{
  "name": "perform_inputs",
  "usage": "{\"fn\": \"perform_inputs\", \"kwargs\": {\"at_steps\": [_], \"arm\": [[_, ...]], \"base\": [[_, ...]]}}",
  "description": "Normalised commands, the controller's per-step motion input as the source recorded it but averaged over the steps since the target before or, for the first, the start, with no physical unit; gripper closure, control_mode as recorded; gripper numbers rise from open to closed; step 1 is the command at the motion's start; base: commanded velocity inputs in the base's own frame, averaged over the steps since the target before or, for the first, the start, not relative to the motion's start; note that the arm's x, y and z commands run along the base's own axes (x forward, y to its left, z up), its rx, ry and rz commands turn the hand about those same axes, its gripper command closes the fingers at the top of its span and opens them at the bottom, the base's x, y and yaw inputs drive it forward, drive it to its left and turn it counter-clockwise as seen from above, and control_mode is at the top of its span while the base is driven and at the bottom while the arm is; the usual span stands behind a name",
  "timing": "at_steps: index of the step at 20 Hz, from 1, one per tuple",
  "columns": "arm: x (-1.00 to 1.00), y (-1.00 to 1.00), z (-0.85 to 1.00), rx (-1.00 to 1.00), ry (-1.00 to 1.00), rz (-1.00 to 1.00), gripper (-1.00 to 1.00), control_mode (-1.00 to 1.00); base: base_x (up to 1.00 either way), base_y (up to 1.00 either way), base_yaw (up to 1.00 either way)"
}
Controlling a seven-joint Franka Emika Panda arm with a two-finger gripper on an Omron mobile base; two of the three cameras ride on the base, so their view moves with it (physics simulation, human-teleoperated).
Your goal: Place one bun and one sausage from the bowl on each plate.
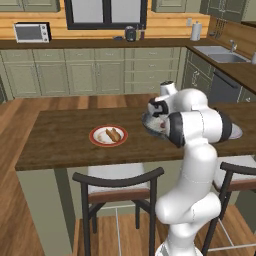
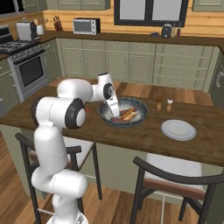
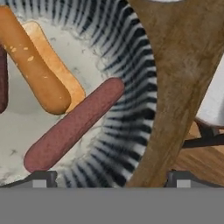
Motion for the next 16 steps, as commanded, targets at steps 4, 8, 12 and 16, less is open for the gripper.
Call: {"fn": "perform_inputs", "kwargs": {"at_steps": [4,8,12,16], "arm": [[0.20,-0.01,-0.51,0.00,-0.11,-0.02,-1.00,-1.00],[-0.01,-0.10,-0.51,0.00,0.00,-0.06,-1.00,-1.00],[0.39,0.00,-0.16,0.01,0.00,-0.02,-1.00,-1.00],[0.41,0.00,0.00,0.02,0.10,-0.10,-1.00,-1.00]], "base": [[0.00,0.00,0.00],[0.00,0.00,0.00],[0.00,0.00,0.00],[0.00,0.00,0.00]]}}
